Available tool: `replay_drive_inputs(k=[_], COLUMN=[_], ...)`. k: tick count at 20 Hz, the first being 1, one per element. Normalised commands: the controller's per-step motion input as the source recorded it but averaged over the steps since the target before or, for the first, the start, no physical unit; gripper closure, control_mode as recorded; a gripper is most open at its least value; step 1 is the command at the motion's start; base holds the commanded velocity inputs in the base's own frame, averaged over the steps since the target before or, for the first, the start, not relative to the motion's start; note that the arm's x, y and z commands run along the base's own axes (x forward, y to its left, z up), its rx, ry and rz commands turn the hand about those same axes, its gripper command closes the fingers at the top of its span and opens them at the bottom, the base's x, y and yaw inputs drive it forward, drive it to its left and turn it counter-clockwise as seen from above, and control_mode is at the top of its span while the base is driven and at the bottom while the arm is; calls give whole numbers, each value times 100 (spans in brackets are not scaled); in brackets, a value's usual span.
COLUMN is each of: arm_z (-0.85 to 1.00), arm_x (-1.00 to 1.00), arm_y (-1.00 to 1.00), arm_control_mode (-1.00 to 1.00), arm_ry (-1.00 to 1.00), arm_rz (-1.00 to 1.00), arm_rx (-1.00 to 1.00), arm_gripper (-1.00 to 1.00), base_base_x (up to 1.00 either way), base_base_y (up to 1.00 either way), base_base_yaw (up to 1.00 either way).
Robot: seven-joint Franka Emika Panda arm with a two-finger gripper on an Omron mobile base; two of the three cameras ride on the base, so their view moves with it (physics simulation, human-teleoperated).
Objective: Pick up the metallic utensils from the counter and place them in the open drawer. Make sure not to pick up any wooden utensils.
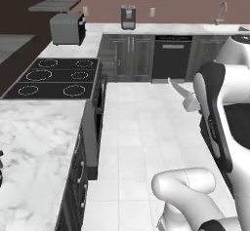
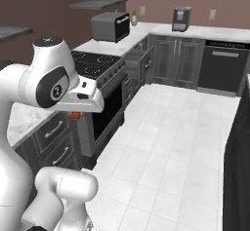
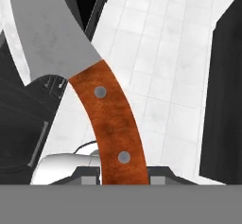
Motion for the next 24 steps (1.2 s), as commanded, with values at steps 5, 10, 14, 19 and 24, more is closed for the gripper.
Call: replay_drive_inputs(k=[5,10,14,19,24], arm_z=[0,0,0,0,0], arm_x=[0,0,0,0,0], arm_y=[0,0,0,0,0], arm_control_mode=[100,100,100,100,100], arm_ry=[0,0,0,0,0], arm_rz=[0,0,0,0,0], arm_rx=[0,0,0,0,0], arm_gripper=[100,100,100,100,100], base_base_x=[100,100,100,100,100], base_base_y=[39,-2,-25,-29,-49], base_base_yaw=[14,5,0,-4,-1])
